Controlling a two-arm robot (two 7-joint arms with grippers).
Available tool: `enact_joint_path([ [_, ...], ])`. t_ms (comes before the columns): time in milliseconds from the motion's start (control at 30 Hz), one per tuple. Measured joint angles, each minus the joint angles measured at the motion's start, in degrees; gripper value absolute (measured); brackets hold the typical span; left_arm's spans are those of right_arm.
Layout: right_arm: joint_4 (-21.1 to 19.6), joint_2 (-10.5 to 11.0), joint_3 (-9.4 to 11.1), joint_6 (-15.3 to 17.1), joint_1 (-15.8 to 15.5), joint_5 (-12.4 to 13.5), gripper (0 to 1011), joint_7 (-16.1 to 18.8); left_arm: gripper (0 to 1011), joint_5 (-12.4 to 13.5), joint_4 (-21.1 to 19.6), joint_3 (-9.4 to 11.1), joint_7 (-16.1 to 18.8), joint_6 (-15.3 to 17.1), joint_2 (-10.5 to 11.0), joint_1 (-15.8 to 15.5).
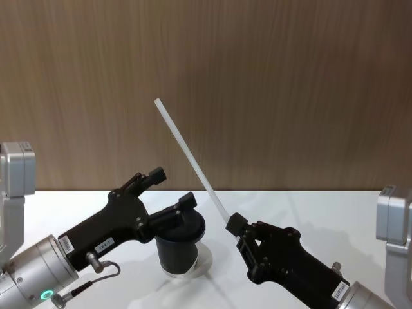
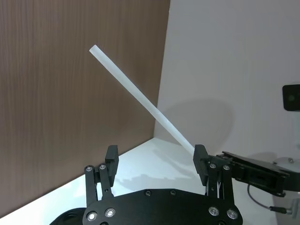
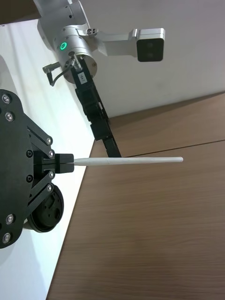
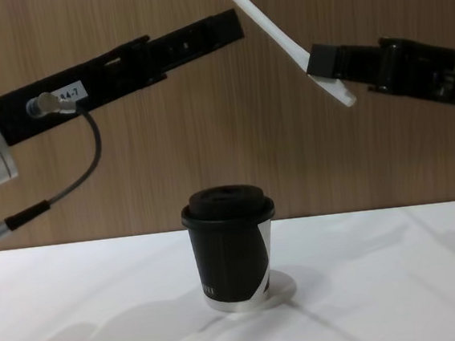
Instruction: Pick up the straw with one hand, pass it to the other hand, and insert it into the cup.
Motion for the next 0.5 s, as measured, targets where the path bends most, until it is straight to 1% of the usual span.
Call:
enact_joint_path([
  [167, 0.00, 0.00, 0.00, 0.00, 0.00, 0.00, 4, 0.00, 1002, -1.52, 0.87, 0.20, -1.11, -0.37, -0.61, -0.27],
  [433, 0.00, 0.00, 0.00, 0.00, 0.00, -0.01, 4, 0.00, 1002, -4.82, 2.70, 0.30, -3.09, -0.85, -2.11, -0.75],
  [500, 0.00, 0.00, 0.00, 0.00, 0.00, 0.00, 4, 0.00, 1002, -6.03, 3.25, 0.29, -3.76, -0.96, -2.62, -0.92],
])
